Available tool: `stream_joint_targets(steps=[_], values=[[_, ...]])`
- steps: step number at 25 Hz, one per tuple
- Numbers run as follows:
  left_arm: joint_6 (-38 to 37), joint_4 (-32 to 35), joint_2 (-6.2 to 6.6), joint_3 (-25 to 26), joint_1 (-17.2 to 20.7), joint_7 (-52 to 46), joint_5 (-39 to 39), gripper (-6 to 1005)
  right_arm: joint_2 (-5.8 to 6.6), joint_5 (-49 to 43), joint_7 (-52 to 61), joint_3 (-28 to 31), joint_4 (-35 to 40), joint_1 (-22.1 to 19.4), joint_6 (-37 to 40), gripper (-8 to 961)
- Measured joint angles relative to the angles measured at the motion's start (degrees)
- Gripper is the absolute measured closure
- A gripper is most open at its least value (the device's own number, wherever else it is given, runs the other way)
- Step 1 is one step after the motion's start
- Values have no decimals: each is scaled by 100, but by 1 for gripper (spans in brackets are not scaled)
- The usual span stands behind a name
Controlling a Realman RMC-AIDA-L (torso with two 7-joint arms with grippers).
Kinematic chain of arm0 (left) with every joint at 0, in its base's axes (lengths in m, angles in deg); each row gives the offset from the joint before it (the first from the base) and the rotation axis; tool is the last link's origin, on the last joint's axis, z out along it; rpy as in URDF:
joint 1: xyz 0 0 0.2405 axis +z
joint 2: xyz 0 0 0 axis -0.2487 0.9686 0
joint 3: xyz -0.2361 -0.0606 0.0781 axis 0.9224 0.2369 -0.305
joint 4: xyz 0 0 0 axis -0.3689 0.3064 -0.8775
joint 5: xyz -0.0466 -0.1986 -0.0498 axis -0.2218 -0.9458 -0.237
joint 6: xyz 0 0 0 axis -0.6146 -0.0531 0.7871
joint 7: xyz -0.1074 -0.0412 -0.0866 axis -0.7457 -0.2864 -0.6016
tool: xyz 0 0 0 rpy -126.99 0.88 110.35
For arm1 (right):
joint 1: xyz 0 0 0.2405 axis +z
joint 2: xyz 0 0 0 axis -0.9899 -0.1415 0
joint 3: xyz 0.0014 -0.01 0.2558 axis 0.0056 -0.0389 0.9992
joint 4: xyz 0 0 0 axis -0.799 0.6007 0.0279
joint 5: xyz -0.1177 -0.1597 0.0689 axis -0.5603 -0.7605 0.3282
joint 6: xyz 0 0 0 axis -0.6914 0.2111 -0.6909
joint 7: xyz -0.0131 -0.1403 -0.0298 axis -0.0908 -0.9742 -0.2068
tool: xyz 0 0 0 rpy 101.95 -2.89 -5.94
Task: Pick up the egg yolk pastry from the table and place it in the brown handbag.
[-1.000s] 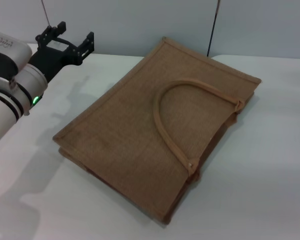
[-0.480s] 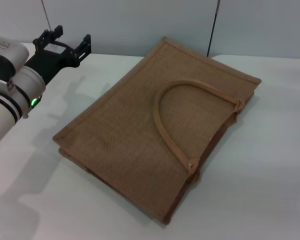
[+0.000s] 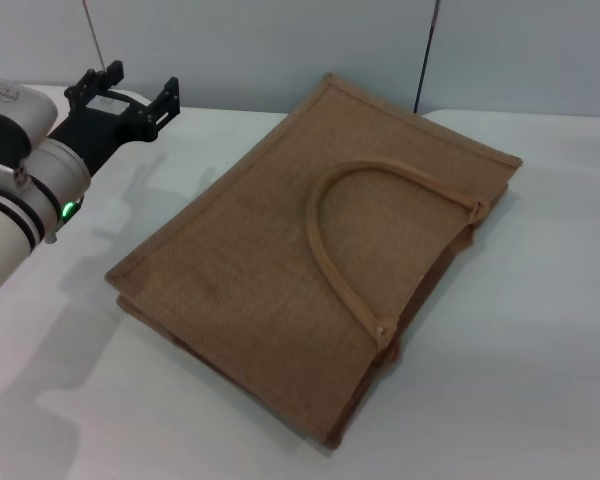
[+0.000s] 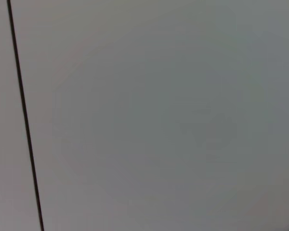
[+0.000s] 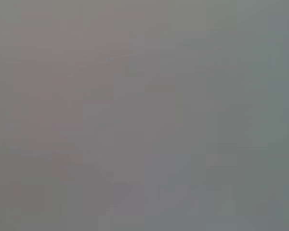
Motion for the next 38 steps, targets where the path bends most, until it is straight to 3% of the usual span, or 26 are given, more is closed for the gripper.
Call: stream_joint_targets(steps=[8,24,32,38], values=[[7,-270,19,9,-130,4,-1,218,0,-21,-2,-30,0,171,-370,88],[-55,-292,21,9,-188,61,0,218,9,-29,-48,-50,33,372,-559,88],[-74,-291,21,9,-188,61,0,218,18,-34,-50,-56,83,549,-1200,88],[-186,-291,24,9,-197,61,0,218,18,-25,-49,-48,124,572,-1261,88]])
